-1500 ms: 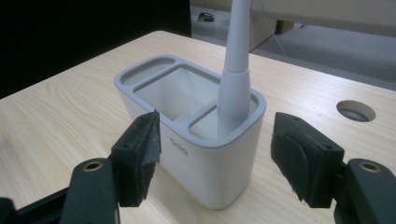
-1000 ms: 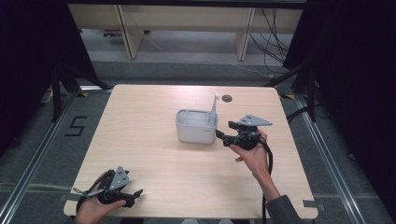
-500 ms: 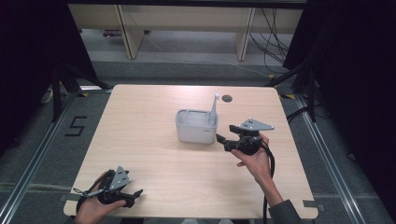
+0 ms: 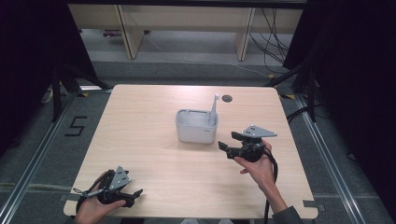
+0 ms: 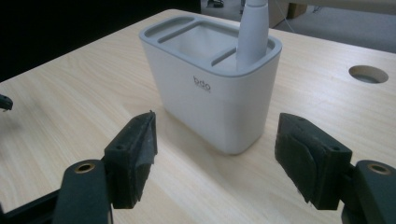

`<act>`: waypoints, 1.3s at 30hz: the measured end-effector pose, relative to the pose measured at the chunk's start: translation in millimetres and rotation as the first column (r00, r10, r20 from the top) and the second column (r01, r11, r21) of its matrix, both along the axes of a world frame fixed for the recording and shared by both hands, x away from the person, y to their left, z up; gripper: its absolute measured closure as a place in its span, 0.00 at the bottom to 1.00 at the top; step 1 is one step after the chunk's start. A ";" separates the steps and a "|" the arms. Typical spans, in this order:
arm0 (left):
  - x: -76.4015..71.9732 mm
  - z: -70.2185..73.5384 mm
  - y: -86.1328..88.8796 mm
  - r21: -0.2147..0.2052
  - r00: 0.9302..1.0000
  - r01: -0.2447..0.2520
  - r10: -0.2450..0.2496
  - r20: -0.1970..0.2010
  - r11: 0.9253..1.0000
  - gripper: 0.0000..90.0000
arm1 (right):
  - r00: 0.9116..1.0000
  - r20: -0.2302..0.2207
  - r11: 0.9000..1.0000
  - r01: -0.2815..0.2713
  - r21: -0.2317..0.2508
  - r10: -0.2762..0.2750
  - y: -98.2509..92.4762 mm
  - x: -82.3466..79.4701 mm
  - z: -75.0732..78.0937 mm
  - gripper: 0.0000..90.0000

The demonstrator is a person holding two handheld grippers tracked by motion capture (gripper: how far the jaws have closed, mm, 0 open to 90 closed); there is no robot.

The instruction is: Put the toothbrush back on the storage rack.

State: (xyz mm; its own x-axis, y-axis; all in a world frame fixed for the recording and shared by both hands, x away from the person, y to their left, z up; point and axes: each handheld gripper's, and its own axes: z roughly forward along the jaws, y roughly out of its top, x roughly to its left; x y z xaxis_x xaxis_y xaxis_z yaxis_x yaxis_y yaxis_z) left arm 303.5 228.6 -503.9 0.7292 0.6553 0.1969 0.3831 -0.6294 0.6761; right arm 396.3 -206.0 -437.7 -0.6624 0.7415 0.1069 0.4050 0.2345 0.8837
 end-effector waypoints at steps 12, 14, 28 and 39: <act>-0.3 -0.5 -0.2 -0.002 1.000 -0.003 0.003 -0.002 1.000 0.18 | 0.999 -0.047 1.000 -0.009 0.001 0.009 -5.2 -12.4 -8.7 0.31; -0.3 -0.4 -0.3 -0.003 1.000 -0.003 0.003 -0.002 1.000 0.18 | 0.999 -0.051 1.000 -0.018 0.023 0.019 -4.6 -14.5 -9.8 0.30; -0.1 -0.4 -0.3 0.001 1.000 -0.003 0.003 0.000 1.000 0.18 | 0.995 -0.099 0.999 -0.035 0.007 0.035 -8.6 -27.8 -22.9 0.26; -0.4 0.0 -0.2 -0.002 1.000 -0.003 0.003 0.000 1.000 0.18 | 0.992 -0.119 0.999 -0.036 -0.037 0.032 -6.2 -38.9 -32.4 0.23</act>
